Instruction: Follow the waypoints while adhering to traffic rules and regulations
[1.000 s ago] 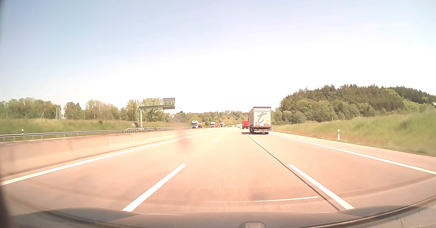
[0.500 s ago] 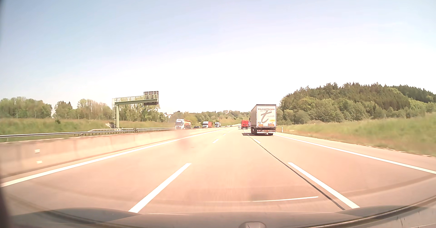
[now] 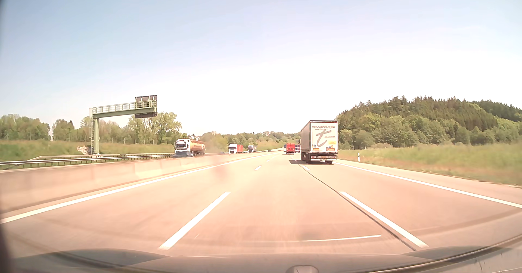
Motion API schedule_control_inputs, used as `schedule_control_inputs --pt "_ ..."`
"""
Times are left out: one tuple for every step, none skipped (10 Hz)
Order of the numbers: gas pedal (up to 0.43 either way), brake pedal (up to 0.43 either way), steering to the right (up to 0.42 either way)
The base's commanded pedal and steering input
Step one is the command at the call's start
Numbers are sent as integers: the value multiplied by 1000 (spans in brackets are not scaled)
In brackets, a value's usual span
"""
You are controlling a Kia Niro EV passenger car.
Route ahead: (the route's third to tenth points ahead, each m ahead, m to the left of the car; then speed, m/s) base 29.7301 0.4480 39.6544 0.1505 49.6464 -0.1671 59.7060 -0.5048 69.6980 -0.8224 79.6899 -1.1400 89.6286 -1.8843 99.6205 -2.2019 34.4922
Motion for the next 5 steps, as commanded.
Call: schedule_control_inputs --pt "0 0 3" --pt "0 0 3" --pt "0 0 3" --pt "0 0 3" --pt "0 0 0"
